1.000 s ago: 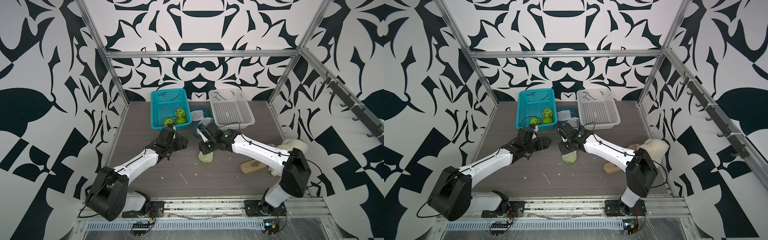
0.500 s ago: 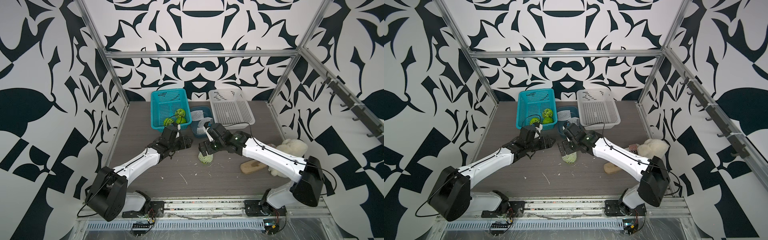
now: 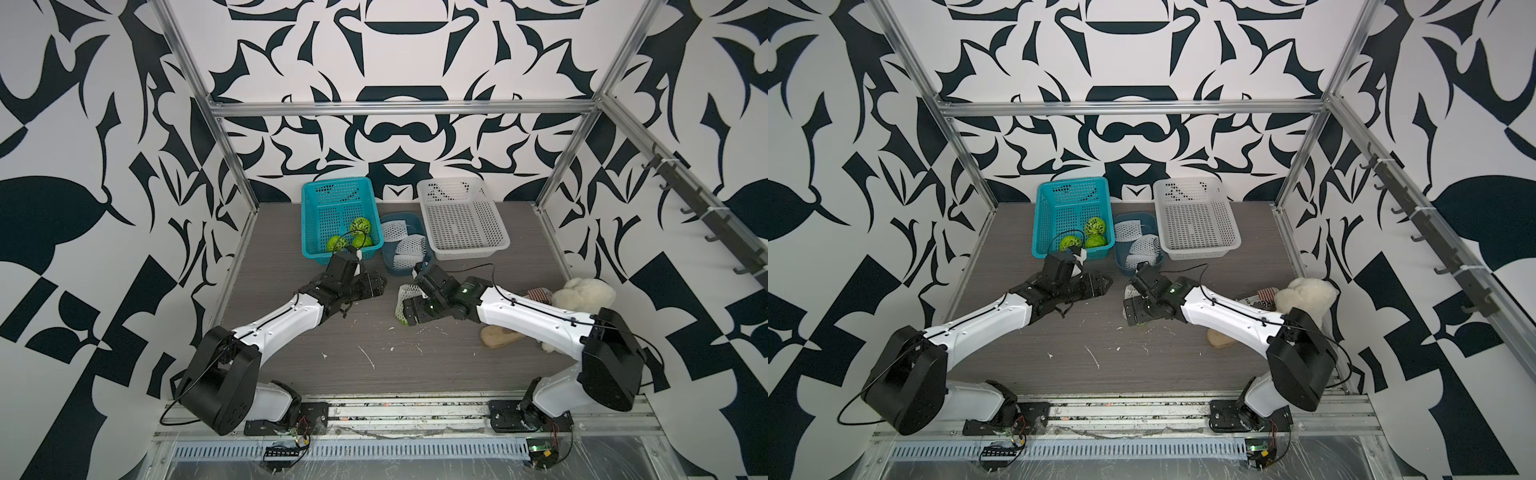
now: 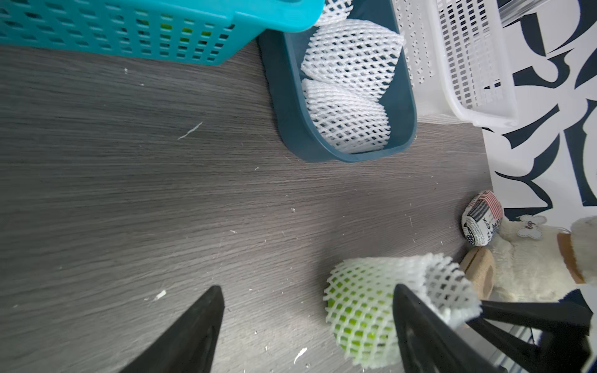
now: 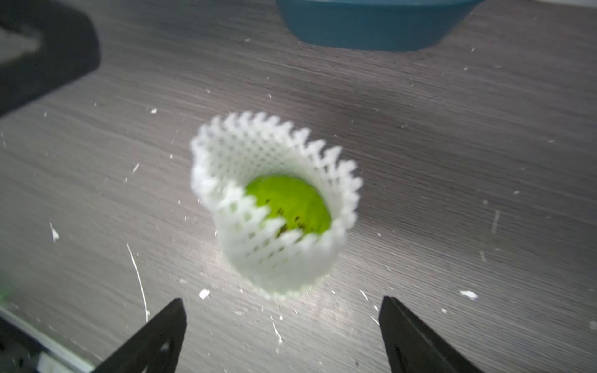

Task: Sleeve custard apples in foam nets
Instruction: Put on the foam net on the custard apple.

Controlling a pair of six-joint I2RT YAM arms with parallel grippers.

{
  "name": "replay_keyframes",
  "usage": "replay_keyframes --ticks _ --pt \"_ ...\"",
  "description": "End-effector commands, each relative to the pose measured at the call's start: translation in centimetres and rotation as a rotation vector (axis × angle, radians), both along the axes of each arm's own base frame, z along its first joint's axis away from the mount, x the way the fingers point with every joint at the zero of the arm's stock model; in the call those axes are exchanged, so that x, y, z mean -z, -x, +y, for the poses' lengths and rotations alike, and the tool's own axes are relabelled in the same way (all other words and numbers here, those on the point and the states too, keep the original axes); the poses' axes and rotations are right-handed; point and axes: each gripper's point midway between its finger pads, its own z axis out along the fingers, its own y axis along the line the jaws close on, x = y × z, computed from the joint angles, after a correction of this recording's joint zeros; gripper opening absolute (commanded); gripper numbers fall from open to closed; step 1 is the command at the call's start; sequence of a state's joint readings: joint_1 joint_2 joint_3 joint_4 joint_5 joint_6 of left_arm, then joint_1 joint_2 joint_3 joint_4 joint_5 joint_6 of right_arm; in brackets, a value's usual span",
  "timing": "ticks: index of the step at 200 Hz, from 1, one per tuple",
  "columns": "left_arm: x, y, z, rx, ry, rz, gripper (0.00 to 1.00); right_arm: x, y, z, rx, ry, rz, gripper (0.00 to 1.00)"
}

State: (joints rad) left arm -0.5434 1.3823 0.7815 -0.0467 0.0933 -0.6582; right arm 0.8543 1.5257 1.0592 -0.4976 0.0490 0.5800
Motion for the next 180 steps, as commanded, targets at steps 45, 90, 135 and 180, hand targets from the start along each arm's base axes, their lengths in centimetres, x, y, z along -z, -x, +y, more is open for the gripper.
replay_keyframes --ticks 45,90,135,180 --pt "0.1 -0.6 0.6 -0.027 -0.007 -0.02 0.84 0.0 -2.4 2.8 0.097 -0.097 -0.02 0.95" --pt "0.3 -0.5 1.1 -0.032 -0.015 -0.017 0.84 1.4 -3.4 2.1 0.13 -0.007 -0.025 0.86" --pt "0.5 -0.5 1.3 -0.036 -0.017 -0.019 0.84 3.4 -2.6 2.0 0.124 0.061 -0.004 0.87" --pt "0.5 -0.5 1.3 -0.036 -0.016 -0.019 0.84 3.3 -1.6 1.6 0.103 0.138 -0.032 0.95"
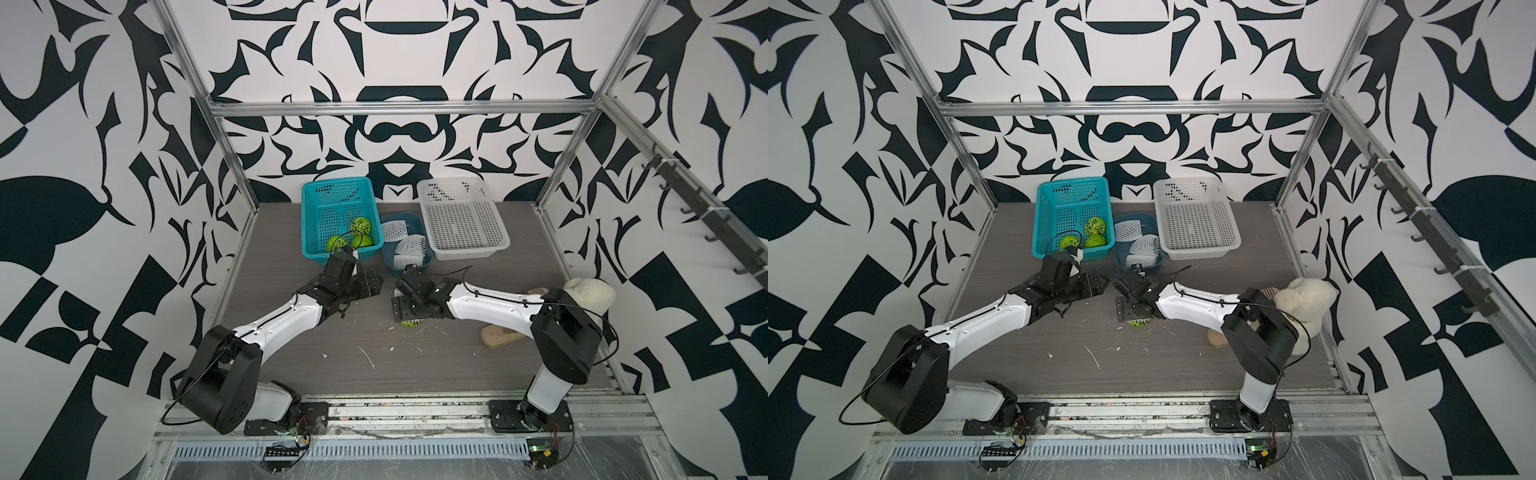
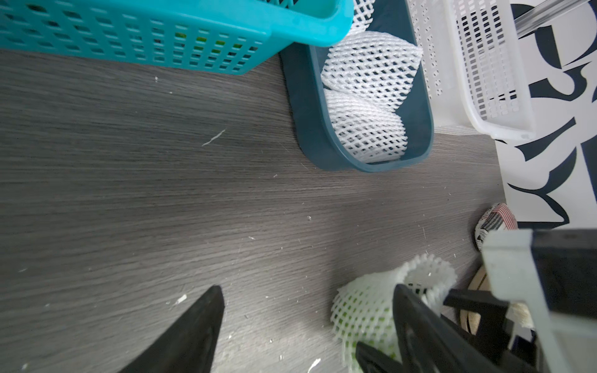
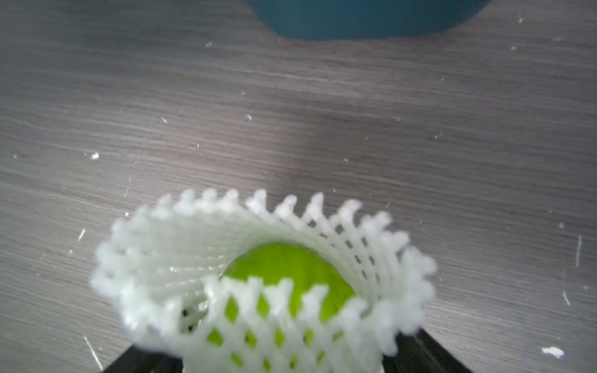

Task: Sleeve custard apples in foam nets
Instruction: Put on the foam net on the custard apple.

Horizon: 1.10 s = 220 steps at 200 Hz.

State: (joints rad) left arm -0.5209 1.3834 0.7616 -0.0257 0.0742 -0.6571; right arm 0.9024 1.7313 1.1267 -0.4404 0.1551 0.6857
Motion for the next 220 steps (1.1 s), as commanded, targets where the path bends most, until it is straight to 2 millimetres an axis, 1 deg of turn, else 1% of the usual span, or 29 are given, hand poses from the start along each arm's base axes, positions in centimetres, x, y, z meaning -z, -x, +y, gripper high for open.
replay_keyframes --ticks 1,7,12,39,54,74,95,107,112,121,131,157,171,182,211,212,213,215,220 --pt "0.0 0.0 0.3 -0.001 -0.005 -0.012 0.84 -1.1 0.1 -0.5 0.008 0.057 -0.038 0.95" --pt "0.0 0.0 0.3 -0.001 -0.006 -0.012 0.84 -1.1 0.3 -0.4 0.003 0.061 -0.037 0.96" --pt "0.0 0.1 0.3 0.0 -0.005 -0.013 0.84 -1.3 0.4 -0.5 0.002 0.066 -0.037 0.99" --pt "0.1 0.1 0.4 -0.005 -0.006 -0.012 0.84 -1.7 1.1 -1.0 -0.003 0.086 -0.047 0.99" --pt "0.1 0.1 0.4 -0.004 -0.001 -0.011 0.84 -1.3 1.4 -1.3 0.001 0.089 -0.044 0.96" --pt "-0.1 0.1 0.2 -0.002 0.008 -0.011 0.84 -0.6 1.6 -0.9 -0.009 0.062 -0.037 0.9" --pt "-0.3 0.2 0.3 -0.006 0.013 -0.017 0.84 0.5 1.8 -0.5 -0.019 0.03 -0.028 0.89" --pt "-0.5 0.3 0.4 -0.009 0.014 -0.022 0.84 0.9 1.8 -0.3 -0.017 0.018 -0.032 0.9" --pt "-0.5 0.4 0.5 -0.011 0.015 -0.022 0.84 1.1 2.2 -0.1 -0.026 -0.003 -0.009 0.92" --pt "-0.7 0.4 0.6 -0.014 0.014 -0.026 0.84 1.1 2.3 0.0 -0.03 -0.015 -0.006 0.96" --pt "-0.9 0.4 0.7 -0.016 0.014 -0.03 0.84 0.8 2.5 0.3 -0.039 -0.029 -0.008 0.99" --pt "-1.5 0.4 0.9 -0.027 0.014 -0.045 0.84 -0.8 2.1 -0.2 -0.042 -0.016 -0.037 0.99" --pt "-1.9 0.4 1.1 -0.034 0.015 -0.053 0.84 -1.5 2.0 0.0 -0.057 -0.009 -0.043 0.99" --pt "-2.1 0.4 1.1 -0.037 0.015 -0.058 0.84 -1.7 2.0 -0.2 -0.068 0.019 -0.035 0.99" --pt "-2.3 0.5 1.2 -0.041 0.013 -0.049 0.84 -1.6 1.7 0.3 -0.087 0.05 -0.022 0.99" --pt "-2.3 0.5 1.2 -0.041 0.014 -0.049 0.84 -1.7 1.7 0.4 -0.088 0.05 -0.022 0.99" --pt "-2.9 0.5 1.2 -0.042 0.022 -0.063 0.84 -1.6 1.7 0.4 -0.088 0.051 -0.021 0.99" --pt "-3.3 0.5 1.2 -0.042 0.027 -0.073 0.84 -1.6 1.4 0.2 -0.083 0.064 -0.031 0.99" --pt "-3.6 0.6 1.3 -0.043 0.03 -0.078 0.84 -1.5 1.1 0.1 -0.08 0.082 -0.042 0.99"
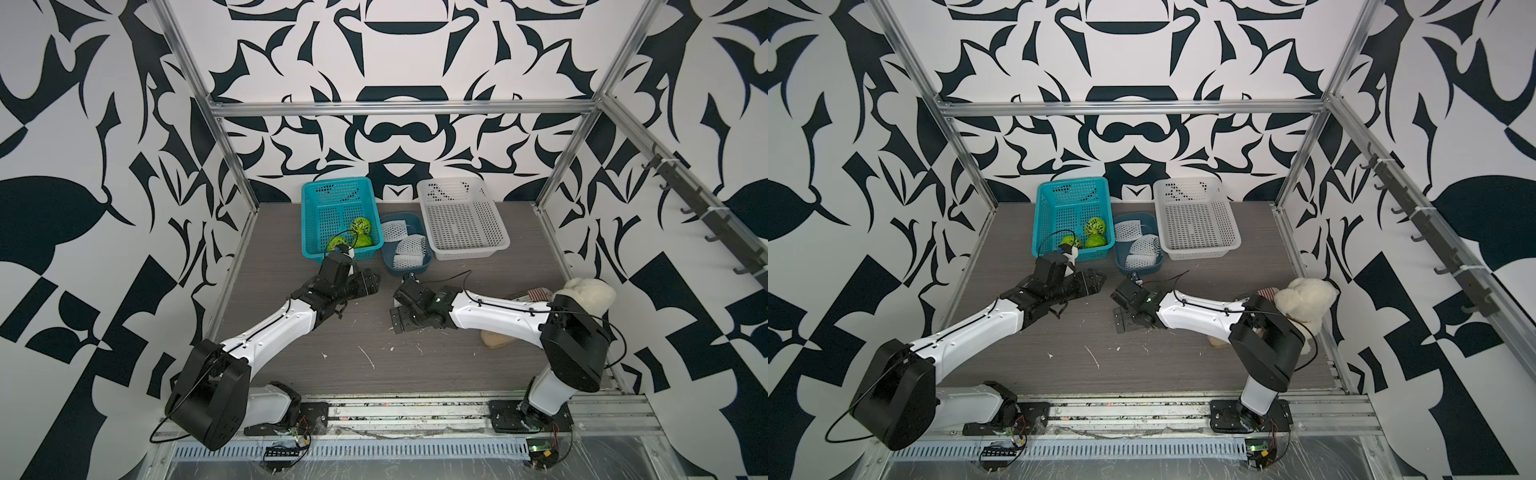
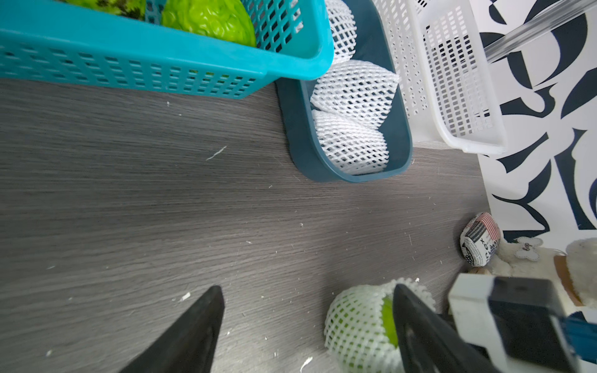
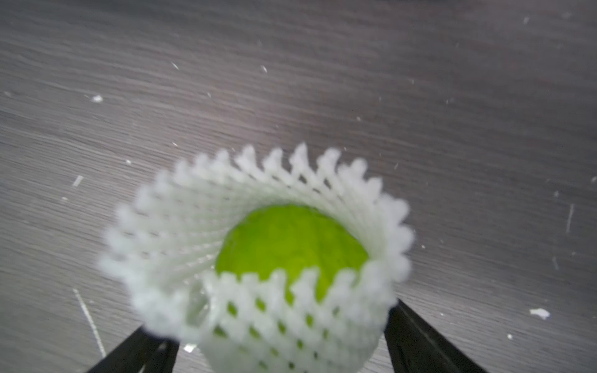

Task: Sleeve custard apples in foam nets
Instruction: Put on the foam net on the custard apple.

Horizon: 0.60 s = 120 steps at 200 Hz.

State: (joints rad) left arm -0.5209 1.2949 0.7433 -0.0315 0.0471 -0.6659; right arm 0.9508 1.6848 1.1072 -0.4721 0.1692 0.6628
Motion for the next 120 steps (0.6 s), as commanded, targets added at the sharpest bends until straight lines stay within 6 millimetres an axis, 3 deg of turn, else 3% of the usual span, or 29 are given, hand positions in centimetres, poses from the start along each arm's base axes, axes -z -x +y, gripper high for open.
replay_keyframes --ticks 1,28,65,98,120 --pt "-1.3 0.3 0.6 -0.018 0.008 -0.018 0.84 -0.7 -0.8 -0.1 -0.017 0.062 -0.031 0.99" --pt "-2.0 0.3 1.0 -0.032 -0.001 -0.034 0.84 0.4 -0.9 0.0 -0.024 0.106 -0.003 0.89" --pt "-2.2 0.0 1.0 -0.027 -0.018 -0.043 0.84 2.2 -0.4 -0.3 -0.024 0.124 0.027 0.84" --pt "-1.6 -0.3 0.7 -0.019 -0.024 -0.03 0.84 2.9 0.4 0.0 -0.031 0.071 0.052 0.93" --pt "-1.6 -0.5 0.8 -0.018 -0.029 -0.035 0.84 2.2 0.4 0.0 -0.03 0.056 0.043 0.99"
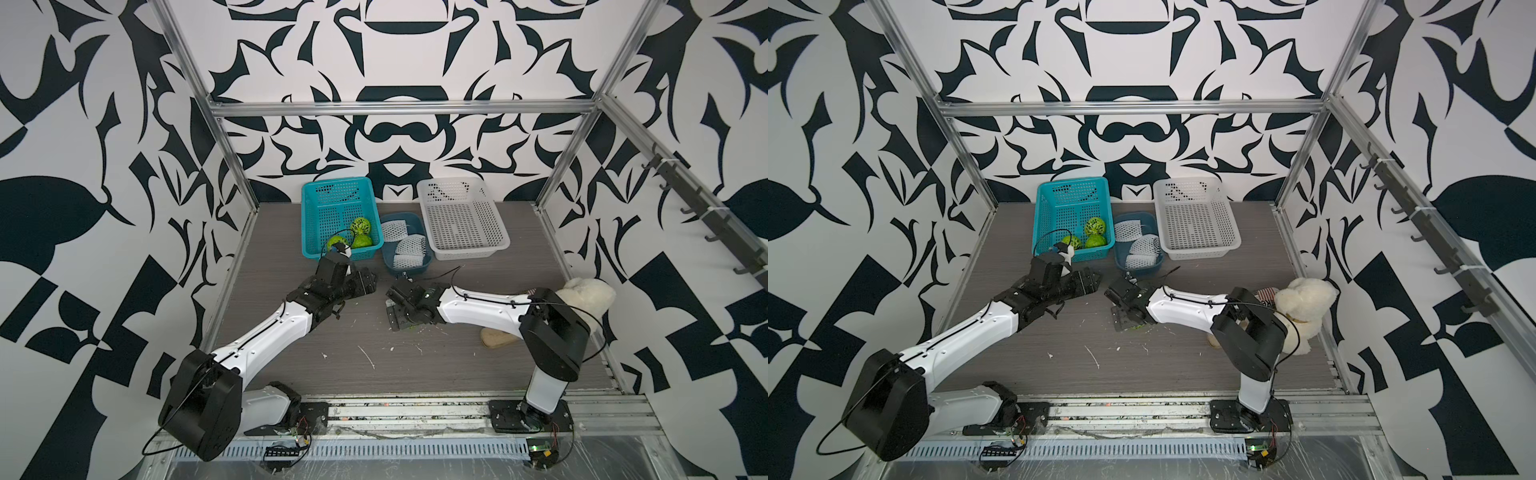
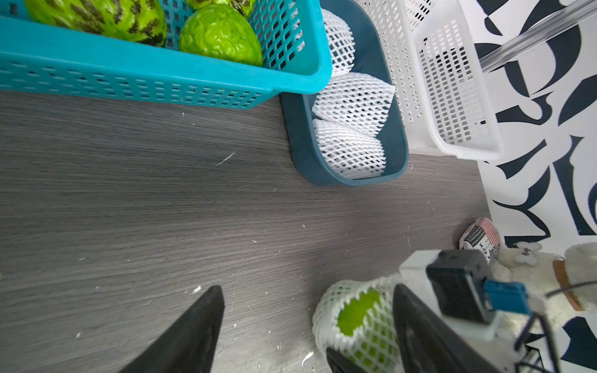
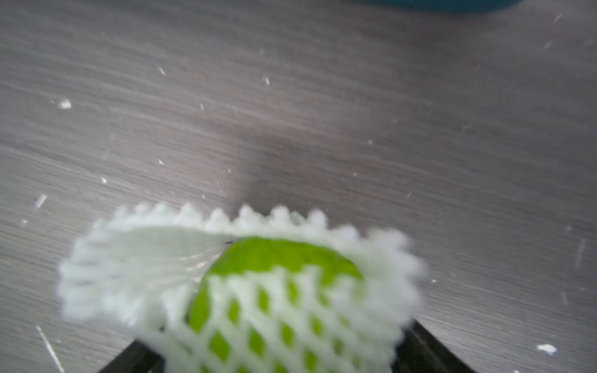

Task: Sleeve custard apples in foam nets
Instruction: Put on the foam net on the custard apple.

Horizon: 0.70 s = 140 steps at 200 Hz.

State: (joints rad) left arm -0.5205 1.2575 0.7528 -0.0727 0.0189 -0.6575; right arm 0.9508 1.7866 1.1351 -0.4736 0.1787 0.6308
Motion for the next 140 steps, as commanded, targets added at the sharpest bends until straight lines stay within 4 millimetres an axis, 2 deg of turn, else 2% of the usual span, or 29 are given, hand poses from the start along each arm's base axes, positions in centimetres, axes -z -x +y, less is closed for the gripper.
replay_keyframes --ticks 1,34,60,84,140 --pt "-0.7 -0.6 0.1 0.0 -0.011 -0.018 0.84 -0.7 0.7 0.0 -0.005 -0.023 0.013 0.99" --pt "-0.7 -0.8 0.1 -0.002 -0.011 -0.032 0.84 -3.1 0.8 -0.1 -0.021 -0.042 -0.005 0.99" --pt "-0.4 -0.8 0.2 -0.006 -0.006 -0.035 0.84 -3.9 1.0 -0.9 -0.026 0.009 0.012 0.99" --pt "-0.4 -0.8 0.0 0.001 -0.002 -0.038 0.84 -4.5 0.8 -0.7 -0.058 0.026 0.007 0.99" --pt "0.0 -0.8 0.5 -0.005 -0.018 -0.035 0.84 -2.6 0.7 0.4 -0.137 0.073 0.051 0.88"
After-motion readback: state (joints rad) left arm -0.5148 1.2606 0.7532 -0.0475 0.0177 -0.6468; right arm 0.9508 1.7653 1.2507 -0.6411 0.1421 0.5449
